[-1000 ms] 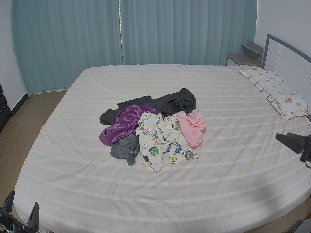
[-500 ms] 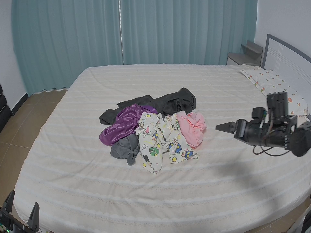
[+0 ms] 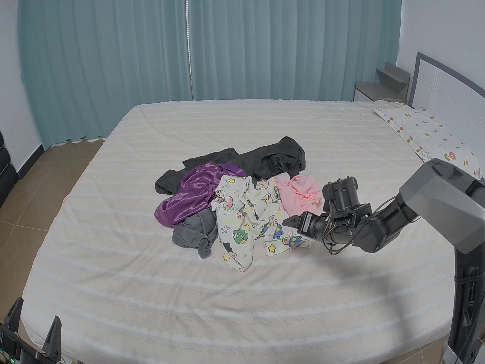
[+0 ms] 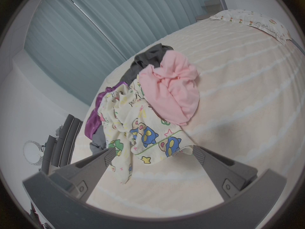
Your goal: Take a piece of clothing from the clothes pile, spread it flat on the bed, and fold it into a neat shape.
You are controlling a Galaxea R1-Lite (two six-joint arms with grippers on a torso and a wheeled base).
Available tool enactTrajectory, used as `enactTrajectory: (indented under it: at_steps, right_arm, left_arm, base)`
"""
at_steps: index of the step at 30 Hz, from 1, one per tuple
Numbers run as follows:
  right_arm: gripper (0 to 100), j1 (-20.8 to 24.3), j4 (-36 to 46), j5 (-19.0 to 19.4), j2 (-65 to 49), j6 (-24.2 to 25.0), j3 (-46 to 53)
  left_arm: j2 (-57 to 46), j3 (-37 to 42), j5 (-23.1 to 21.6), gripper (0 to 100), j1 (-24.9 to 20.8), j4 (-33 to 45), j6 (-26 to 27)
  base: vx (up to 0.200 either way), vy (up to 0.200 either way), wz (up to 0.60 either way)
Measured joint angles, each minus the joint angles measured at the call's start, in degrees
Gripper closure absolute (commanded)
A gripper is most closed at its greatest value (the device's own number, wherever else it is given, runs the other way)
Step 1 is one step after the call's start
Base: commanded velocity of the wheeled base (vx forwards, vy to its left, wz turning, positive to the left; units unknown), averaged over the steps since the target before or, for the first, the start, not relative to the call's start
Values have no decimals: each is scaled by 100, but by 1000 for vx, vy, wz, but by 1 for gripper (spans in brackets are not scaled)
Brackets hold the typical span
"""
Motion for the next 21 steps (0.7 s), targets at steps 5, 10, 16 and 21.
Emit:
enactTrajectory:
  at_steps: [5,10,16,21]
  right_arm:
    - [0,13,-4,-135,380,-78,-293]
    - [0,18,7,-333,692,-271,-627]
    - [0,22,312,-436,987,-457,-1053]
    - [0,71,418,-516,1174,-691,-1293]
  left_arm:
    - [1,0,0,0,0,0,0]
    - [1,0,0,0,0,0,0]
    - [1,0,2,0,0,0,0]
    - [1,0,2,0,0,0,0]
  base:
    - [0,0,0]
    - [0,0,0]
    - [0,0,0]
    - [0,0,0]
